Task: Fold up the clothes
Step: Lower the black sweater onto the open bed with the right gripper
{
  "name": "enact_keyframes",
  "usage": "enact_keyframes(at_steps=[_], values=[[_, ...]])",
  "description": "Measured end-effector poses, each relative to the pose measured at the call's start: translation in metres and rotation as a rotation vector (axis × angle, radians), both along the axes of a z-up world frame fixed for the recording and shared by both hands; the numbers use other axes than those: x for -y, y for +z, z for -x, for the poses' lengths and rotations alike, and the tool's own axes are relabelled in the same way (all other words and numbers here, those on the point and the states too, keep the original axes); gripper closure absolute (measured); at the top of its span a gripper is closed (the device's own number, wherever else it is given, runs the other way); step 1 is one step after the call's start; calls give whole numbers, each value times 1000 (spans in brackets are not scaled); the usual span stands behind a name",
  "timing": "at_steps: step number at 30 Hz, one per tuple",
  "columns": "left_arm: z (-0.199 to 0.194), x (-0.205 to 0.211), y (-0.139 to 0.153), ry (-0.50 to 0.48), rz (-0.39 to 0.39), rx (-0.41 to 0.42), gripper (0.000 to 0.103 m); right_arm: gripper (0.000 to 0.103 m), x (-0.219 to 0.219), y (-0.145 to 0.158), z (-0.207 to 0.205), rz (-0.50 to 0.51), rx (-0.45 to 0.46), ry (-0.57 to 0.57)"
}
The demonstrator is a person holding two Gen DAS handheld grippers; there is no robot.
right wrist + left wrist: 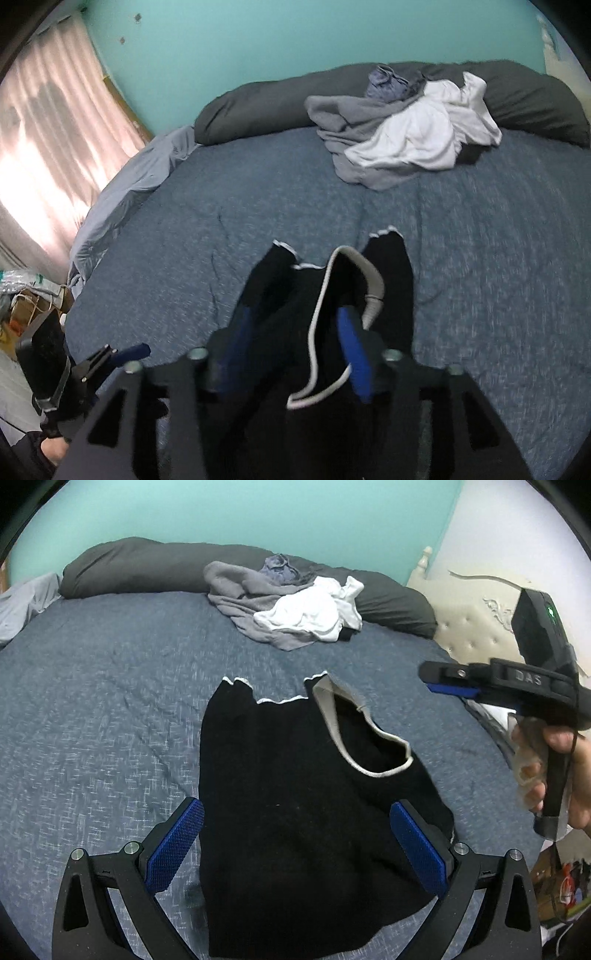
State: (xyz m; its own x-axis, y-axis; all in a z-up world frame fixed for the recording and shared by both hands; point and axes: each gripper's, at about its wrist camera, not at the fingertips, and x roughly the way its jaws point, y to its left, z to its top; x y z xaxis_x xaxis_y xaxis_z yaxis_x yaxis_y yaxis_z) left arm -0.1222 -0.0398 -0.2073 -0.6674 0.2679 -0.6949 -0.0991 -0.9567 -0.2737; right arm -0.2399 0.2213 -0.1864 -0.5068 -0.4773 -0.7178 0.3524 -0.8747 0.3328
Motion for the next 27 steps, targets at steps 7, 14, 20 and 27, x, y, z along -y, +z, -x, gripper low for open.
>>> enact_keyframes(at_steps=[7, 14, 20, 27], values=[[16, 0, -10, 5, 29, 0, 0, 42, -35, -19, -2, -20, 19, -45], [31, -1, -26, 8, 16, 21, 0, 42, -60, -42, -8, -30, 53, -70], [43, -2, -42, -6, 27, 53, 0, 42, -65, -61, -3, -31, 68, -69], [61, -10, -66, -43, 10, 112, 6, 42, -60, -73, 1, -18, 65, -40]])
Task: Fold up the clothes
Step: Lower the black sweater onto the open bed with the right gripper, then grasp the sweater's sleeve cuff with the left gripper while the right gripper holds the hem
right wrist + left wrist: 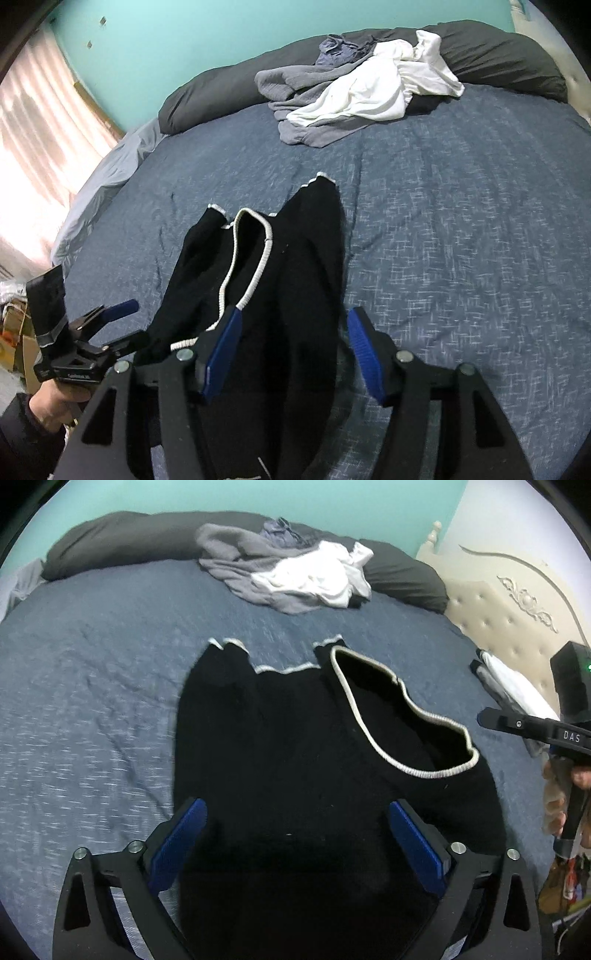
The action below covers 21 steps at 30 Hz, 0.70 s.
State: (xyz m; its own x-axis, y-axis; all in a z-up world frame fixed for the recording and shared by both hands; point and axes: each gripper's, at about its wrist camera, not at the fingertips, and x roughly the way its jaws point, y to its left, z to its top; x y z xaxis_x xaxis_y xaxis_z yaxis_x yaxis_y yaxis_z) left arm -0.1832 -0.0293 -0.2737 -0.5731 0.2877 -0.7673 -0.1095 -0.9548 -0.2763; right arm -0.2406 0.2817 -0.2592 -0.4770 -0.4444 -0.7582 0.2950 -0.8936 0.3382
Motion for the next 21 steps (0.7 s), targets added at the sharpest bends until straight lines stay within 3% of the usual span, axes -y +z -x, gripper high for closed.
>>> enact_keyframes(at_steps=[2, 4, 13, 21], values=[[5, -3, -8, -6, -6, 25, 9, 42, 3, -2, 0, -6, -6, 15], [11, -6, -17, -22, -19, 57, 21, 42, 5, -4, 0, -12, -12, 30], [26, -11, -51, -59, -52, 176, 20, 42, 4, -10, 3, 26, -8, 20], [26, -20, -58, -81, -10, 188, 16, 42, -2, -14, 5, 59, 7, -19]])
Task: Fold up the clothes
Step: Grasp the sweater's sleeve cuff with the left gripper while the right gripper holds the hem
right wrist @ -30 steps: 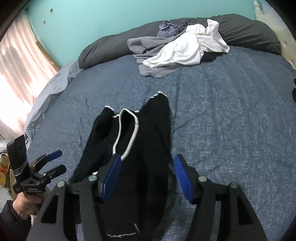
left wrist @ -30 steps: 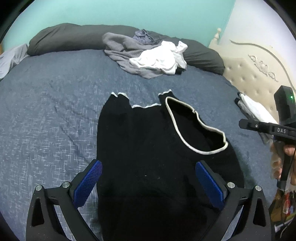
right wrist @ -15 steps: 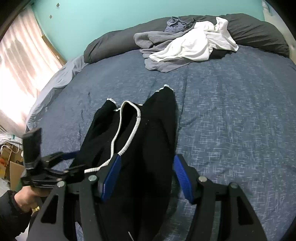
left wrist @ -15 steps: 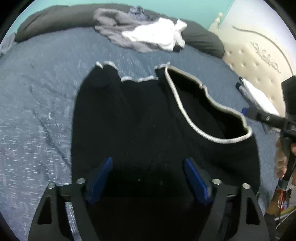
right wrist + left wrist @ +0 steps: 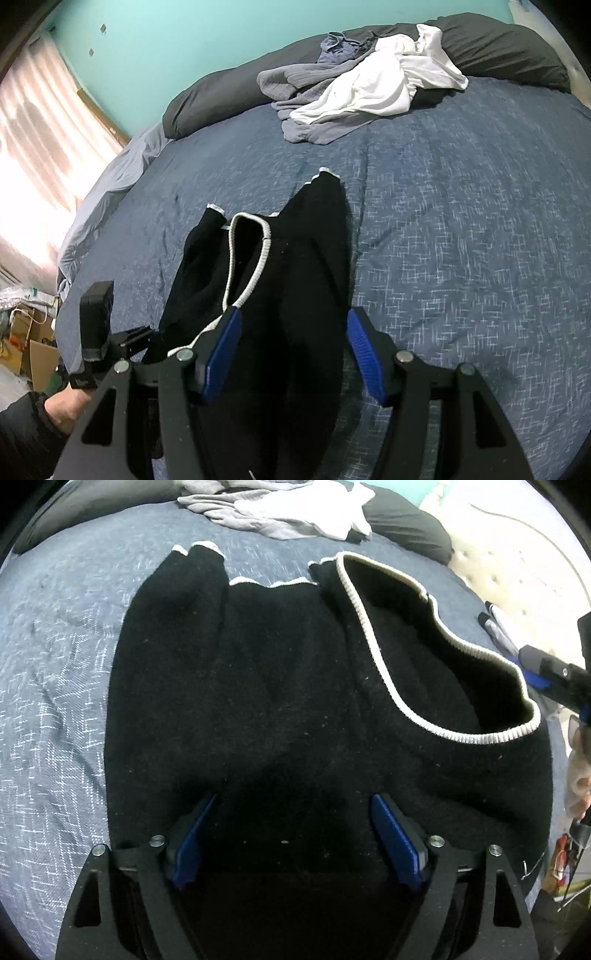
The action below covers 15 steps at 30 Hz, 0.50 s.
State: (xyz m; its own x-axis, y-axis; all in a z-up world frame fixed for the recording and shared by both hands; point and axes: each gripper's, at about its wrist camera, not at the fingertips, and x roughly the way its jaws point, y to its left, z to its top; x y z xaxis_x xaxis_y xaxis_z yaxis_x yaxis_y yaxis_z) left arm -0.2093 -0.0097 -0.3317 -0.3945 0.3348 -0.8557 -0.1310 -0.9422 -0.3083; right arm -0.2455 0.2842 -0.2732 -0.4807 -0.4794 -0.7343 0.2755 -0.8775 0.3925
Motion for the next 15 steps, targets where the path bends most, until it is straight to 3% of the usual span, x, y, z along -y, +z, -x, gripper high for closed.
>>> enact_keyframes(at_steps=[10, 15], values=[[1, 1, 0, -7, -14, 17, 13, 42, 1, 8, -2, 5, -10, -3], [0, -3, 1, -7, 18, 11, 14, 42, 1, 10, -2, 8, -12, -7]])
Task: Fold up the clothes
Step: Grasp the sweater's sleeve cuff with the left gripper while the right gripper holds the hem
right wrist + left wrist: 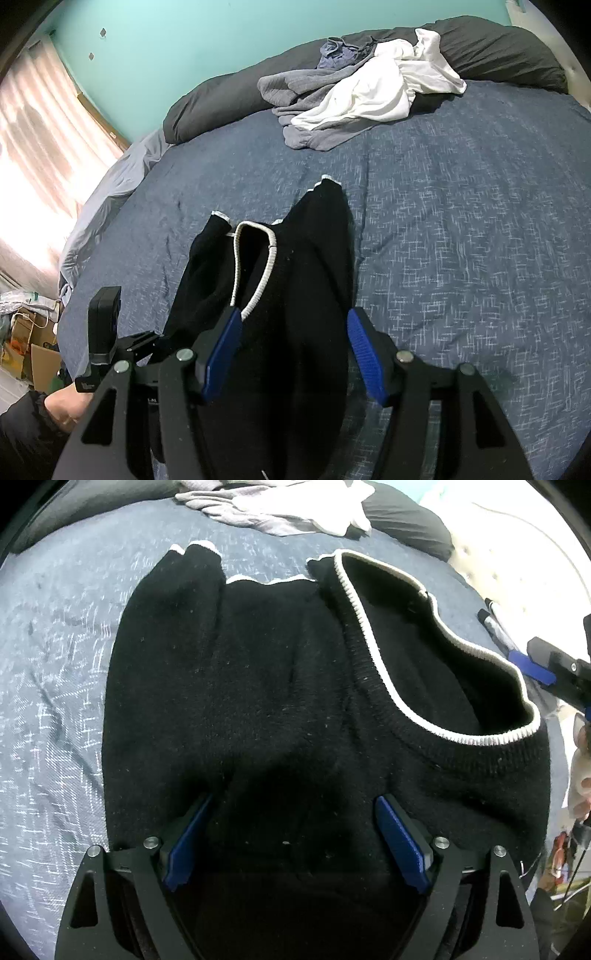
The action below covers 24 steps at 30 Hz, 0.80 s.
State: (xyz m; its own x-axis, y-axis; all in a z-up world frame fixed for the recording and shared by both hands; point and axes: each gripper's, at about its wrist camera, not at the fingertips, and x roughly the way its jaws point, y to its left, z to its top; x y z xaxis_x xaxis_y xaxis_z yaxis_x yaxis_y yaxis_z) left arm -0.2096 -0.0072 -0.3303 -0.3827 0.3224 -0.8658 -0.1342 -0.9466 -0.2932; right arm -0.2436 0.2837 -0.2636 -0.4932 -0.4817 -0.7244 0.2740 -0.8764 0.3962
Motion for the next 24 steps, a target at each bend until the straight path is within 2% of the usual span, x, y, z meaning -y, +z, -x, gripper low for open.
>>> enact_keyframes(at_steps=[7, 12, 15, 16, 19, 20, 22, 24], values=[[1, 2, -6, 14, -22, 14, 13, 42, -3, -5, 2, 11, 14, -20], [3, -1, -5, 7, 3, 14, 16, 42, -8, -10, 3, 26, 29, -44], [-3, -3, 0, 7, 18, -16, 29, 42, -10, -10, 2, 21, 31, -50], [-5, -2, 2, 12, 32, -29, 39, 42, -11, -10, 1, 18, 30, -51], [-14, 0, 11, 18, 57, -71, 58, 42, -13, -10, 1, 4, 27, -54], [-18, 1, 15, 17, 65, -87, 62, 42, -14, -10, 2, 3, 27, -56], [-25, 2, 25, 12, 80, -126, 78, 42, -15, -10, 3, -2, 30, -58], [-32, 1, 40, 0, 87, -173, 83, 42, -15, -12, 5, -5, 33, -57]])
